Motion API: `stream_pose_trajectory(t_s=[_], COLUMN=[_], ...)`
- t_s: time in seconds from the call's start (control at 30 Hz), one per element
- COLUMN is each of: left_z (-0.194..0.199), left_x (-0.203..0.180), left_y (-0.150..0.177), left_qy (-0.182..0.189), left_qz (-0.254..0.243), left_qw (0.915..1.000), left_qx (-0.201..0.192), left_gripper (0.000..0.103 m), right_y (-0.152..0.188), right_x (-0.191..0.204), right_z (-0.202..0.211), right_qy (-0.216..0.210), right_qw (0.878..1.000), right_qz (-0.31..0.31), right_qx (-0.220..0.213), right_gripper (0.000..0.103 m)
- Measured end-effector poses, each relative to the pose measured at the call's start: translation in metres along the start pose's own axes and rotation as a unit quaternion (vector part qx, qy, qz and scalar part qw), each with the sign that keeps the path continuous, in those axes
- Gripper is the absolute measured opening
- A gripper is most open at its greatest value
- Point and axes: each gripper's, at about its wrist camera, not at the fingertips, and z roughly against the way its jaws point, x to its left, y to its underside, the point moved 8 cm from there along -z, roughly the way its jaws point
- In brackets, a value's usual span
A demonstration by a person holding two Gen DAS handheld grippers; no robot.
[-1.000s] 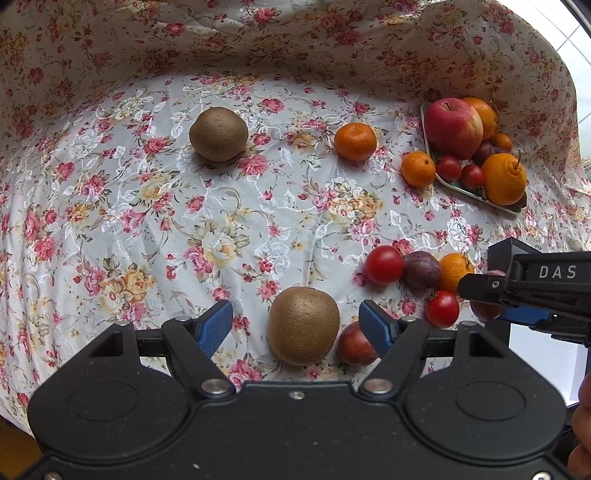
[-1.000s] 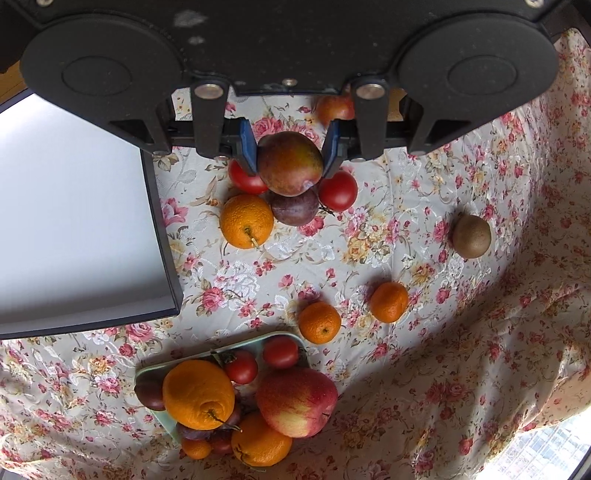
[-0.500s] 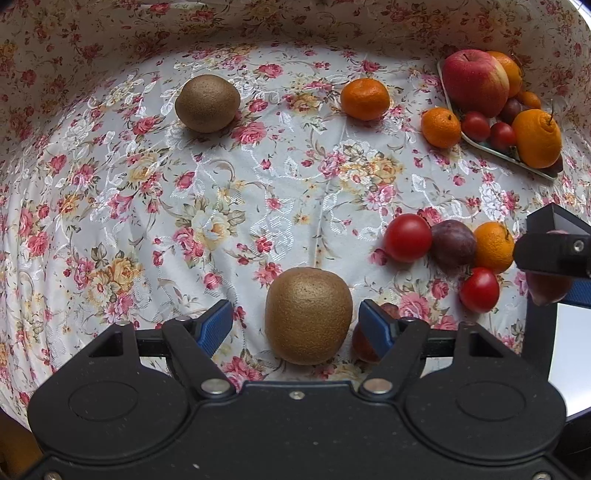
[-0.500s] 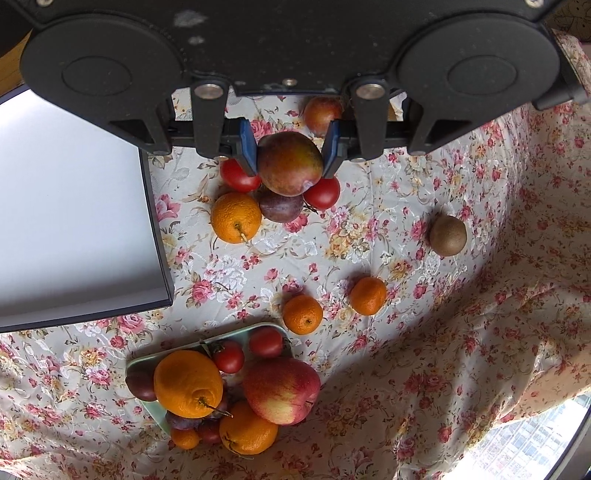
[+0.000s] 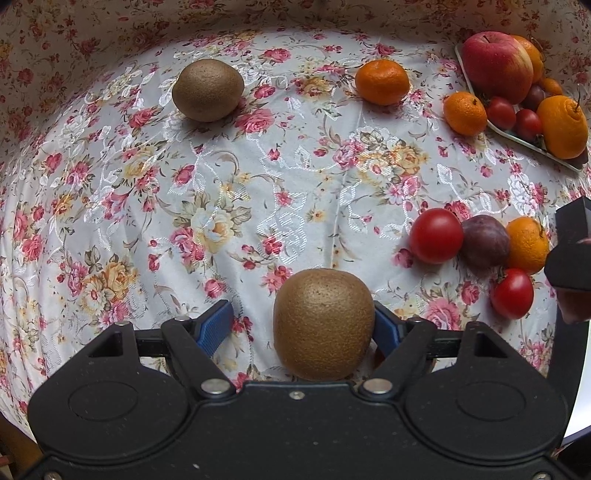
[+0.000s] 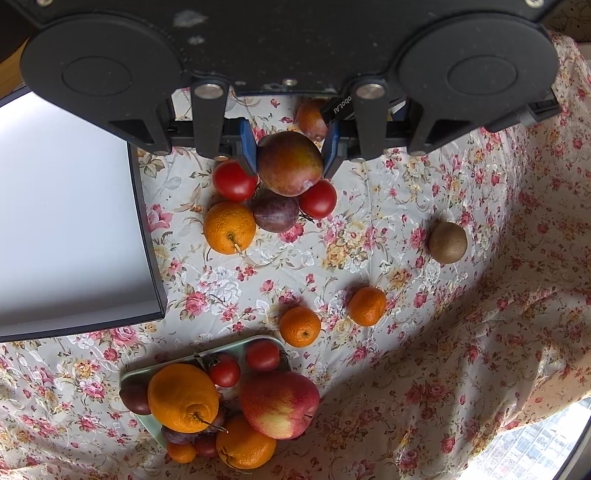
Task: Organize fruits
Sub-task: 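Close the left tool on the brown kiwi while the right tool grasps the red-yellow plum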
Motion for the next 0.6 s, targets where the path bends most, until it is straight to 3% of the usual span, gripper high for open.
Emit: stream_pose_trajectory(t_s=[0.17,0.3,0.37,0.43,0.6], left_z=[-0.003,-0.002,0.0,0.005,0.01], left_x=[0.0,0.006,0.007,0.005,0.007], left_y=[-0.001,-0.002,-0.002,-0.003,-0.002], left_qy=[0.004,0.011,0.018,0.032,0.036], left_qz=[0.001,0.031,0.036,0.034,0.049], left_qw=[1.0,0.9994,0.9992,0.9989,0.9981], left_qx=[0.003,-0.001,-0.002,-0.004,0.004], left_gripper=[0.081,0.079,0.074,0.058,0.058], right_y=[0.001,0.0,0.0,0.0,0.001], right_x=[0.004,0.006,0.007,0.008,0.01], right_z=[-0.004,-0.005,-0.006,-0.006,-0.007], right_qy=[0.008,-0.002,-0.006,-0.005,-0.006], right_qw=[1.0,1.0,1.0,1.0,1.0], right_qz=[0.011,0.005,0.005,0.007,0.008], right_qx=[0.003,0.009,0.011,0.011,0.013], right_gripper=[0.039,0.039,0.039,0.039,0.039])
